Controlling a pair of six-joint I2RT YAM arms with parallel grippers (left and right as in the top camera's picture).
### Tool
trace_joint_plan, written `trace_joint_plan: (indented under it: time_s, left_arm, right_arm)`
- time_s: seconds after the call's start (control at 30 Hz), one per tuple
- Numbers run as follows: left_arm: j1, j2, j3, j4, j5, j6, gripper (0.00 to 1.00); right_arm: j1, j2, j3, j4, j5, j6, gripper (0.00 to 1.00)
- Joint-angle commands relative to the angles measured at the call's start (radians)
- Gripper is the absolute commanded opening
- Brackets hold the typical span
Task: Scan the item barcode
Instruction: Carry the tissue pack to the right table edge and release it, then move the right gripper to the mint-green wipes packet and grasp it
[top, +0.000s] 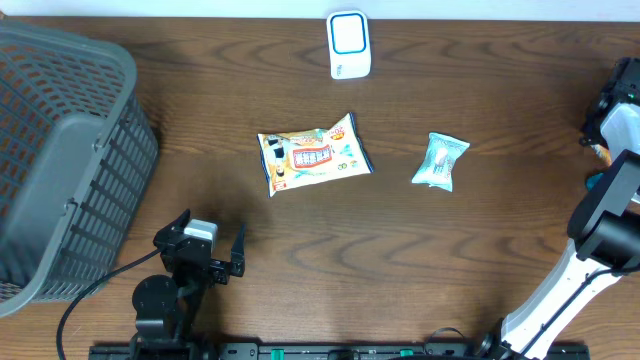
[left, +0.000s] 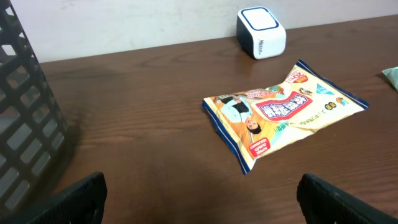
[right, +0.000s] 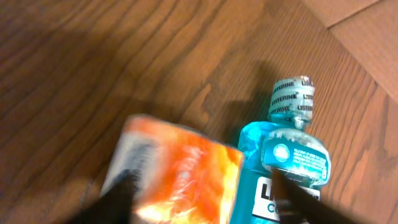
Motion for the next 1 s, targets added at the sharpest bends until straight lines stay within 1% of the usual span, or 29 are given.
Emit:
trace_joint_plan:
  time_s: [0.0, 0.1, 0.13, 0.17, 0.33, 0.4, 0.47, 0.57, 0.63, 0.73, 0.8, 0.83, 0.87, 0.9, 0.97]
  left_arm:
    - [0.005, -0.005, -0.016, -0.022, 0.013, 0.017, 0.98]
    - [0.005, -0.005, -0.016, -0.022, 0.013, 0.017, 0.98]
    - [0.005, -0.005, -0.016, -0.022, 0.013, 0.017, 0.98]
    - [0.005, -0.005, -0.016, -0.022, 0.013, 0.017, 0.98]
    - [0.005, -0.005, -0.016, -0.022, 0.013, 0.017, 0.98]
    - [0.005, -0.005, -0.016, -0.022, 0.013, 0.017, 0.98]
    - [0.005, -0.005, -0.016, -0.022, 0.013, 0.017, 0.98]
    - [0.005, -0.005, -0.016, -0.022, 0.013, 0.017, 0.98]
    - [0.005, -0.005, -0.016, -0.022, 0.013, 0.017, 0.98]
    - [0.005, -0.005, -0.016, -0.022, 0.013, 0.017, 0.98]
    - [0.005, -0.005, -0.016, -0.022, 0.013, 0.017, 0.98]
    - [0.005, -0.005, -0.016, -0.022, 0.013, 0.017, 0.98]
    - [0.005, -0.005, -0.016, -0.022, 0.013, 0.017, 0.98]
    - [0.005, -0.005, -0.016, -0.022, 0.013, 0.017, 0.98]
    - [0.005, -0.005, -0.016, -0.022, 0.013, 0.017, 0.98]
  right_arm:
    - [0.006, -0.122, 0.000, 0.003, -0.016, -0.043, 0.99]
    - [0.013, -0.246, 0.000, -0.005, -0.118, -0.043, 0.99]
    - [0.016, -0.324, 0.000, -0.021, -0.240, -0.043, 0.99]
    - [0.018, -0.367, 0.000, -0.034, -0.322, -0.042, 0.99]
    - [0.030, -0.597, 0.000, -0.102, -0.957, -0.019, 0.99]
    - [0.040, -0.665, 0.000, -0.105, -1.142, -0.019, 0.99]
    - [0.056, -0.718, 0.000, -0.119, -1.268, -0.019, 0.99]
    - [0.100, -0.769, 0.000, -0.168, -1.375, -0.019, 0.99]
    - [0.139, -0.791, 0.000, -0.233, -1.410, -0.016, 0.99]
    - [0.205, -0.797, -0.001, -0.363, -1.406, -0.031, 0.99]
    - [0.252, -0.786, -0.002, -0.430, -1.384, -0.057, 0.99]
    - [0.286, -0.777, -0.002, -0.468, -1.341, -0.068, 0.99]
    - [0.321, -0.768, -0.002, -0.499, -1.269, -0.069, 0.99]
    - [0.413, -0.747, -0.002, -0.555, -1.040, -0.048, 0.99]
    - [0.513, -0.719, -0.003, -0.601, -0.793, 0.042, 0.98]
